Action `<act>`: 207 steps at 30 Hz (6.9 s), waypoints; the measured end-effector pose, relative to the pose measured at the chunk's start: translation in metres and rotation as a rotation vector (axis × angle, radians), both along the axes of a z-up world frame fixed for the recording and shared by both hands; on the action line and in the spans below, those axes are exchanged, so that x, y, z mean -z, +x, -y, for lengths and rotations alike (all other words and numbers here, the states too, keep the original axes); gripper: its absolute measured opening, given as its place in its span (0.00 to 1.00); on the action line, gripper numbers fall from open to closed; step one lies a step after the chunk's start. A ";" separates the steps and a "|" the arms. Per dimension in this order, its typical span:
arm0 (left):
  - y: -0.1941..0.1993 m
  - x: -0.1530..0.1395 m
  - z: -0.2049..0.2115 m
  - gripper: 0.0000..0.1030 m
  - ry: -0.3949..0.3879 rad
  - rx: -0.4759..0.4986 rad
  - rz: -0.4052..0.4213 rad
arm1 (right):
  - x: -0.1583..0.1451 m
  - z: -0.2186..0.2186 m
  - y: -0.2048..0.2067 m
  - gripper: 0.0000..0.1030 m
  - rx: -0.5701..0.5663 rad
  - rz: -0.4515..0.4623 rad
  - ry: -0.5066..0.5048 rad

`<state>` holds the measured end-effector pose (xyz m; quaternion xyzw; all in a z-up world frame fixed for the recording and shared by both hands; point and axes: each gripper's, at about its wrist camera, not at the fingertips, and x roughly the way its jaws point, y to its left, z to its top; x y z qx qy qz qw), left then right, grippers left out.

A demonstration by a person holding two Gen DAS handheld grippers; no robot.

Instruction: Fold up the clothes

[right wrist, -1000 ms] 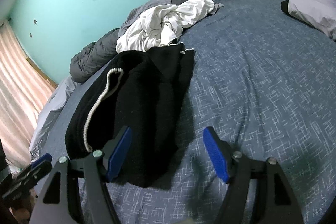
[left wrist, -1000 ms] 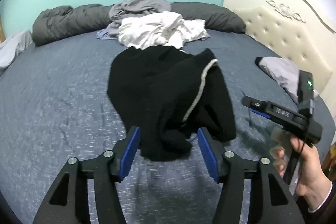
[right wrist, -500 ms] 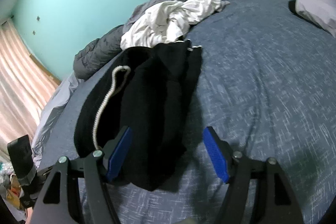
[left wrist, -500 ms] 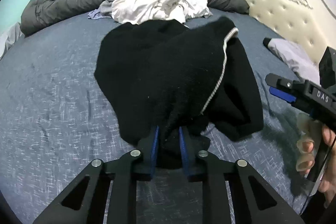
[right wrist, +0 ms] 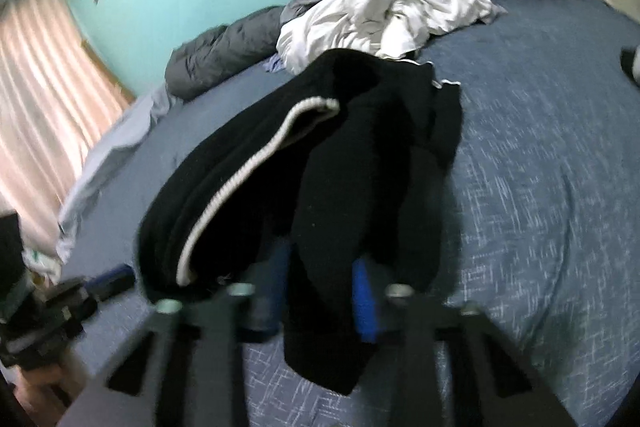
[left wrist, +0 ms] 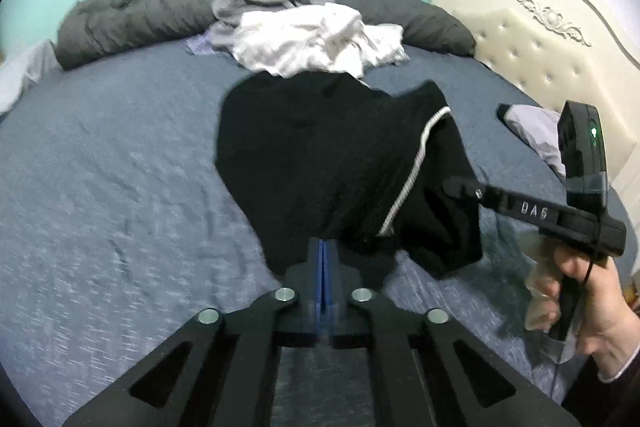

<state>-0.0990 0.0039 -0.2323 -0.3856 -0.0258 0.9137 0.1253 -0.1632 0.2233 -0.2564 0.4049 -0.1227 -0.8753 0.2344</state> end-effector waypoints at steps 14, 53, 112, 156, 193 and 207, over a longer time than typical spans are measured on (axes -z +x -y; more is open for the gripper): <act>0.004 0.003 -0.023 0.69 -0.006 0.024 0.083 | -0.096 -0.018 0.027 0.02 -0.058 -0.111 0.039; 0.088 -0.291 0.046 0.00 -0.075 0.028 -0.313 | -0.382 -0.078 0.137 0.02 -0.070 -0.474 -0.021; 0.049 0.021 -0.112 0.49 0.080 0.248 0.287 | -0.172 -0.121 -0.033 0.03 0.089 -0.011 0.338; -0.035 -0.001 -0.057 0.45 -0.217 0.229 0.244 | -0.123 -0.104 -0.010 0.03 -0.028 0.050 0.253; 0.046 -0.271 0.052 0.06 -0.150 0.051 -0.231 | -0.337 -0.122 0.083 0.02 0.042 -0.354 0.194; 0.114 -0.438 0.104 0.06 -0.127 -0.011 -0.465 | -0.477 -0.123 0.149 0.02 0.028 -0.594 0.181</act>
